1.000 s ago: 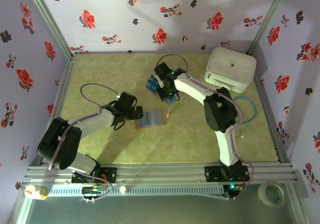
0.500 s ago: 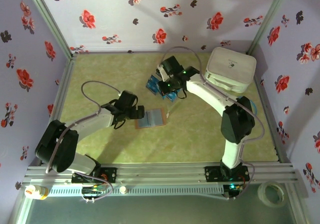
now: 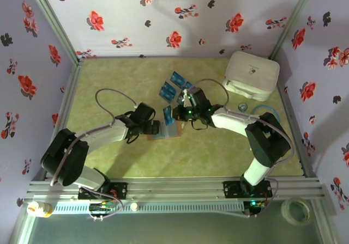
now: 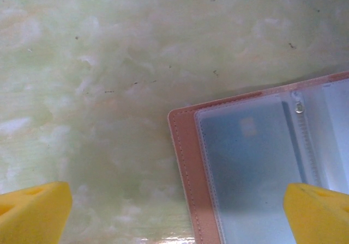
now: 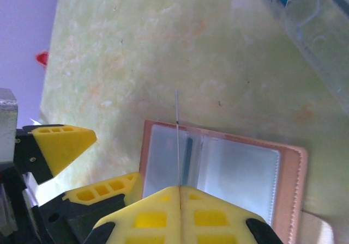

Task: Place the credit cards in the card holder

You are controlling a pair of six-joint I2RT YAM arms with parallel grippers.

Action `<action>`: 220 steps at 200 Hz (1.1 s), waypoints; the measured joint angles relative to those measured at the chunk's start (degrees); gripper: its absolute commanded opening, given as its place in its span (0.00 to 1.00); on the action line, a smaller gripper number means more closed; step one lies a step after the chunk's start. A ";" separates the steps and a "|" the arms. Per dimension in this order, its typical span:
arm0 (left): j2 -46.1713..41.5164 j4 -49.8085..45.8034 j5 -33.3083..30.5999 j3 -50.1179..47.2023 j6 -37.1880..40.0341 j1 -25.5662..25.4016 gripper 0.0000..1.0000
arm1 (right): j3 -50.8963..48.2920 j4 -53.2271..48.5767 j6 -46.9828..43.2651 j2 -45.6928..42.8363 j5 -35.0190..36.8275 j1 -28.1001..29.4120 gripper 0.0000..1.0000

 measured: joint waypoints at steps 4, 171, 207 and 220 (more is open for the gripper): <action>0.20 0.09 -0.24 -0.04 0.00 -0.11 1.00 | -0.87 1.57 0.76 0.00 -0.28 0.00 0.00; 3.15 0.55 -4.90 -2.10 -0.48 -0.39 1.00 | -11.69 26.97 11.63 3.15 -1.40 1.29 0.00; 3.08 1.16 -4.92 -2.54 -0.94 -0.39 1.00 | -13.49 30.51 12.02 4.94 -1.07 1.92 0.00; 3.06 1.38 -4.92 -2.67 -1.36 -0.39 1.00 | -14.25 31.87 12.55 5.57 -0.61 2.16 0.00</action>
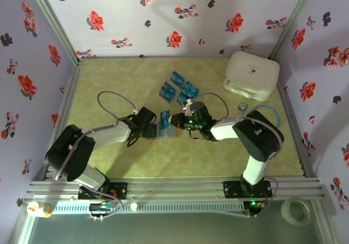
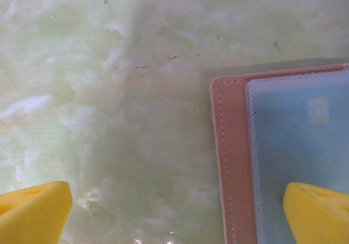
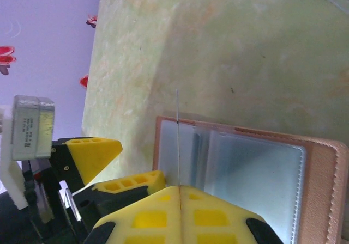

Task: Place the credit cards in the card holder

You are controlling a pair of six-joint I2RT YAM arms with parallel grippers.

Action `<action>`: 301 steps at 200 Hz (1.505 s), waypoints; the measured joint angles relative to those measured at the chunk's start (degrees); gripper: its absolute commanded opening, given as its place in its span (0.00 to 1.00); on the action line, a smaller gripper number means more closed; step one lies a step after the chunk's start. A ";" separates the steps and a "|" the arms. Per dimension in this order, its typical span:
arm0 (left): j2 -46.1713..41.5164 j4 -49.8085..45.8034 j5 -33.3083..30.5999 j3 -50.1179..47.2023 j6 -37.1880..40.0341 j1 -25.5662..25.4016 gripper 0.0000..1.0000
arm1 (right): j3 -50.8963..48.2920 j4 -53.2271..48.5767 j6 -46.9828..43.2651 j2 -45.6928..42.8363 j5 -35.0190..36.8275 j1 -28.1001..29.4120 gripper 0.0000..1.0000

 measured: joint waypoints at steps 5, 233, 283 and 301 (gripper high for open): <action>0.00 0.07 -0.02 -0.04 0.00 0.00 1.00 | -0.31 0.52 0.07 0.20 0.17 0.13 0.00; -0.85 2.40 -0.57 -1.79 -0.46 -0.15 1.00 | -5.84 16.35 6.43 6.19 4.37 3.19 0.00; -1.05 2.58 -0.63 -2.01 -0.48 -0.15 1.00 | -6.73 17.99 7.26 6.27 4.85 3.76 0.00; -1.07 2.60 -0.66 -2.08 -0.48 -0.15 1.00 | -7.21 18.29 7.54 6.27 5.07 4.02 0.00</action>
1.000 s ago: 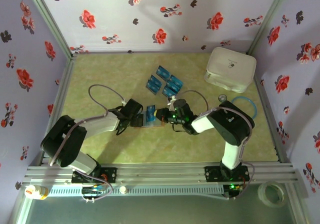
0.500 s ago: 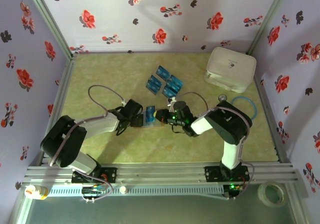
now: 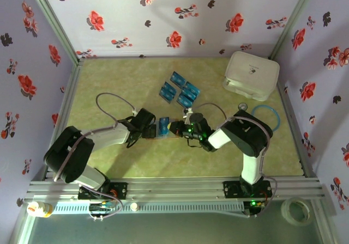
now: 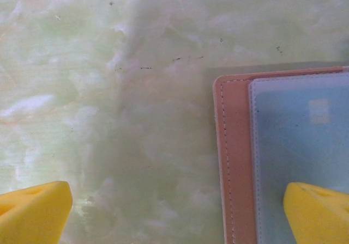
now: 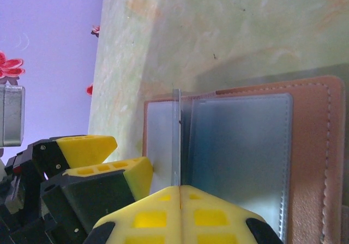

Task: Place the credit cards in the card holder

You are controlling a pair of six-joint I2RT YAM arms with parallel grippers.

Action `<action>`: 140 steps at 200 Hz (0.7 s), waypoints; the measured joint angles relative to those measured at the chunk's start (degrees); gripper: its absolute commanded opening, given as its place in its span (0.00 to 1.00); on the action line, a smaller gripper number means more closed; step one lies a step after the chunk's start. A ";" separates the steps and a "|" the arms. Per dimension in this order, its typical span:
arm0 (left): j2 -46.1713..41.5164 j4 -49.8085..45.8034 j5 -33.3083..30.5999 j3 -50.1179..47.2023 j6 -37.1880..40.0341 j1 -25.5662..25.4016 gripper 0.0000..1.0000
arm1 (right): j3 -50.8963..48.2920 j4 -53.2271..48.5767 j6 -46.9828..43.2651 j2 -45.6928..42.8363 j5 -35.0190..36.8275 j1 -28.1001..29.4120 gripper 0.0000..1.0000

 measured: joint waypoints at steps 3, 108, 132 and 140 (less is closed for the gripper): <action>0.00 0.02 0.00 0.00 0.00 0.00 1.00 | -0.09 0.11 0.07 0.00 0.02 0.07 0.00; -0.26 0.07 -0.15 -0.24 -0.15 0.00 1.00 | -1.36 0.52 0.52 0.00 1.55 0.63 0.00; -0.26 0.07 -0.15 -0.26 -0.13 0.00 1.00 | -1.36 0.50 0.52 0.00 1.64 0.76 0.00; -0.26 0.07 -0.15 -0.26 -0.13 0.00 1.00 | -1.36 0.48 0.52 0.00 1.66 0.81 0.00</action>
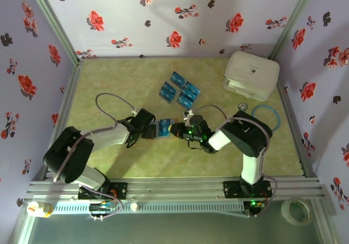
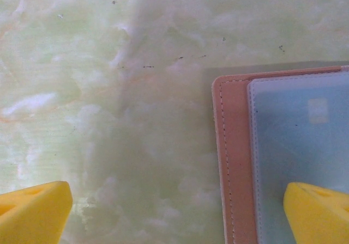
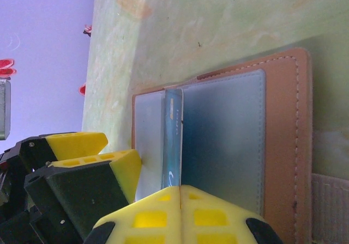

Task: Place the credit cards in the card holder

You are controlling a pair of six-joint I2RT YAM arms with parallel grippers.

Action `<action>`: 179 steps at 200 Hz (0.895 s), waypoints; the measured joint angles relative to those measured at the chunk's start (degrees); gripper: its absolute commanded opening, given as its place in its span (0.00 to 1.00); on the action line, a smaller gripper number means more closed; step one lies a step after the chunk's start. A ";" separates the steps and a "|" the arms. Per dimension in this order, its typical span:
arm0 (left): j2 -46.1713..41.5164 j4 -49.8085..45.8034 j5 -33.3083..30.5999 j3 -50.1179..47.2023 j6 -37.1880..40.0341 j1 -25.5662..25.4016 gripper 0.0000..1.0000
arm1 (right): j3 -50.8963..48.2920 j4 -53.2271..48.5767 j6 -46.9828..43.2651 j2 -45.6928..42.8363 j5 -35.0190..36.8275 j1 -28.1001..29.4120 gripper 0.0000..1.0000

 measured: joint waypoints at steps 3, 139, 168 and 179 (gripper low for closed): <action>0.00 0.00 0.00 0.00 0.00 0.00 1.00 | 0.00 0.00 0.00 0.00 0.00 0.02 0.00; -0.07 0.37 0.00 -0.20 0.00 0.00 1.00 | 0.35 -0.04 1.95 1.03 0.00 0.59 0.00; -0.07 0.37 -0.02 -0.20 -0.02 0.00 1.00 | 0.74 -0.83 2.67 1.03 0.00 0.63 0.00; -0.07 0.37 -0.02 -0.20 0.00 0.00 1.00 | 1.01 -1.29 2.84 1.03 -0.02 0.63 0.00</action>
